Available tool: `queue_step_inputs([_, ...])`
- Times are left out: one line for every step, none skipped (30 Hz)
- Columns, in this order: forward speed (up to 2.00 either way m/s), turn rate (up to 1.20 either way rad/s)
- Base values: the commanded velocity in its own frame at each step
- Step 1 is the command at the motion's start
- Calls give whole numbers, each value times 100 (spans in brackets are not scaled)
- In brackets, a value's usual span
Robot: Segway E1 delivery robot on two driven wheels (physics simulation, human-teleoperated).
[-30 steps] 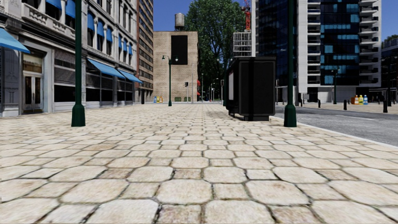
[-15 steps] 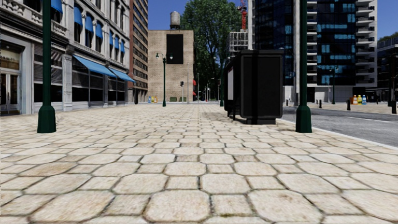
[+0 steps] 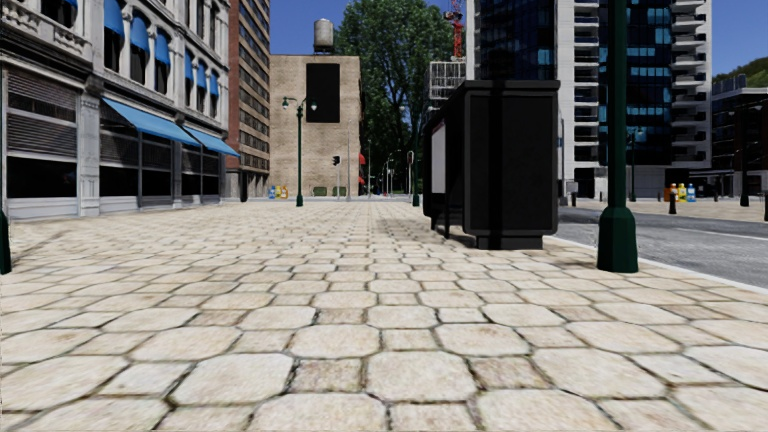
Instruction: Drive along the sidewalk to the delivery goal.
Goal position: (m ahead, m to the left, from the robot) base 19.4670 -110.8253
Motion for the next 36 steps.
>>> queue_step_inputs([200,0])
queue_step_inputs([200,0])
queue_step_inputs([200,0])
queue_step_inputs([200,0])
queue_step_inputs([200,0])
queue_step_inputs([200,0])
queue_step_inputs([200,0])
queue_step_inputs([200,0])
queue_step_inputs([200,0])
queue_step_inputs([200,0])
queue_step_inputs([200,0])
queue_step_inputs([200,0])
queue_step_inputs([200,0])
queue_step_inputs([200,0])
queue_step_inputs([200,0])
queue_step_inputs([200,0])
queue_step_inputs([200,0])
queue_step_inputs([200,0])
queue_step_inputs([200,0])
queue_step_inputs([200,0])
queue_step_inputs([200,0])
queue_step_inputs([200,0])
queue_step_inputs([200,0])
queue_step_inputs([200,0])
queue_step_inputs([200,0])
queue_step_inputs([200,0])
queue_step_inputs([200,0])
queue_step_inputs([200,0])
queue_step_inputs([200,0])
queue_step_inputs([200,0])
queue_step_inputs([200,0])
queue_step_inputs([200,0])
queue_step_inputs([200,0])
queue_step_inputs([200,0])
queue_step_inputs([200,0])
queue_step_inputs([200,0])
